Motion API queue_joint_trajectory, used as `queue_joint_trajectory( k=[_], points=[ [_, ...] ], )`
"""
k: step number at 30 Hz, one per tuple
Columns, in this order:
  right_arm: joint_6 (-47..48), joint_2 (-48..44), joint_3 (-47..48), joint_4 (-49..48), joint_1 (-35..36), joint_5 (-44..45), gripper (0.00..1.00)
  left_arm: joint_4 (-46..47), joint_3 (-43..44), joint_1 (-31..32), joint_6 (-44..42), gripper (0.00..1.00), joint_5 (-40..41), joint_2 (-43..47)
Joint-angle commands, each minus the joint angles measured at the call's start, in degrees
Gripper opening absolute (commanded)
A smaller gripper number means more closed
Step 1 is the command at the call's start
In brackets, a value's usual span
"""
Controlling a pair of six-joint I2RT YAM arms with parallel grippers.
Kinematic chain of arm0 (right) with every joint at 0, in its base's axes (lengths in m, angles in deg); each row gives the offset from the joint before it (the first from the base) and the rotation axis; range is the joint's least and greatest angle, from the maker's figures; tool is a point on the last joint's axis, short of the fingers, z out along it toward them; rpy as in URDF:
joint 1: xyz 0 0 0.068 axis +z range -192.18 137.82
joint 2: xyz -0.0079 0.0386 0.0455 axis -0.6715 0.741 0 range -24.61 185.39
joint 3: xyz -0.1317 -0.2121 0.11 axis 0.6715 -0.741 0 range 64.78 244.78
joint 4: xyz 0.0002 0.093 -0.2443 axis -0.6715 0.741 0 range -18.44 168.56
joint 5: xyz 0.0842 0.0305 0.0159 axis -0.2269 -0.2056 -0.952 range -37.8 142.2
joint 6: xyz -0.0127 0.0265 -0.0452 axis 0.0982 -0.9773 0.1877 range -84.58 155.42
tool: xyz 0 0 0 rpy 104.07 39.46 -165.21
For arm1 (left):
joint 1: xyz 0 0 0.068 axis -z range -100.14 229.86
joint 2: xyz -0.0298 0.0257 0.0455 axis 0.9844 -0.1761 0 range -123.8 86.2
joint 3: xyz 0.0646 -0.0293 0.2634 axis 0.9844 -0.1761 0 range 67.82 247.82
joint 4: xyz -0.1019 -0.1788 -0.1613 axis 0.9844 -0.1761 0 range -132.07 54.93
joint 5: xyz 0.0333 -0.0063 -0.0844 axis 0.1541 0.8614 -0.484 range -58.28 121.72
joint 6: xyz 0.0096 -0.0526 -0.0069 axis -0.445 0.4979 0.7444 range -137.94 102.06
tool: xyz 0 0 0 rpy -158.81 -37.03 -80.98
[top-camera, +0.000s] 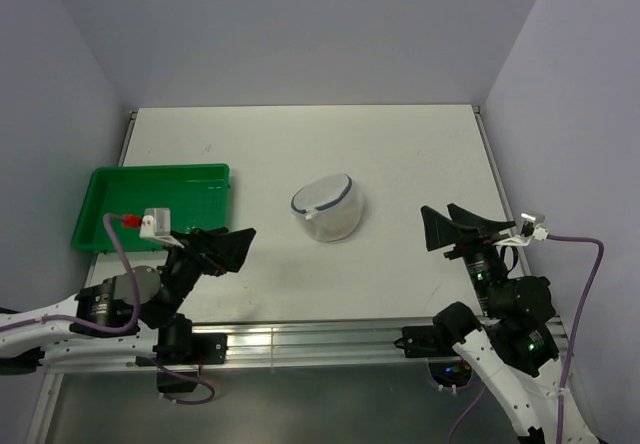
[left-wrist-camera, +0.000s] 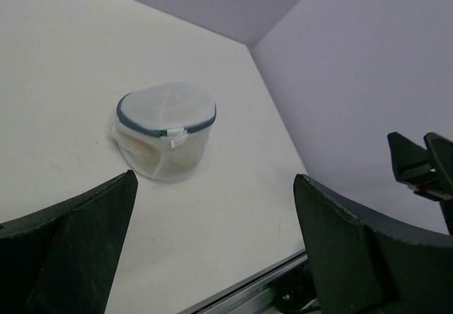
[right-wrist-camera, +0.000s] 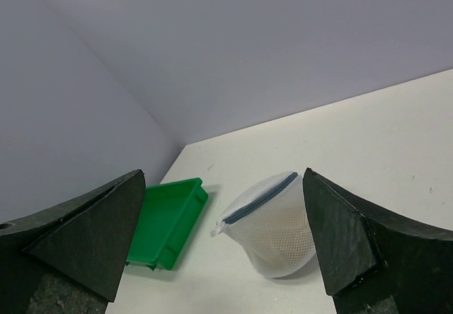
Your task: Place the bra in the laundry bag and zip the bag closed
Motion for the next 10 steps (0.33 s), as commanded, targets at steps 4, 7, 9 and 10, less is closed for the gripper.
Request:
queue_joint_trajectory(
  k=[4,7,9,10],
  points=[
    [0.08,-0.72,0.36,0.48,0.25,5.61,1.0,-0.07,-0.7,0.32,-2.81,0.99,-0.7,3.91],
    [-0.63,-0.02,-0.43,-0.13,0.17,5.35,1.0,-0.69,-1.31,0.32,-2.37,0.99,-0.96,3.73],
    [-1.15,0.86,-0.52,0.04,0.25,4.82,1.0,-1.21,-1.32,0.32,-1.75,0.99,-0.96,2.68],
    [-1.5,1.12,-0.34,0.56,0.25,4.73,1.0,-1.65,-1.05,0.32,-1.66,0.99,-0.79,1.89]
  ],
)
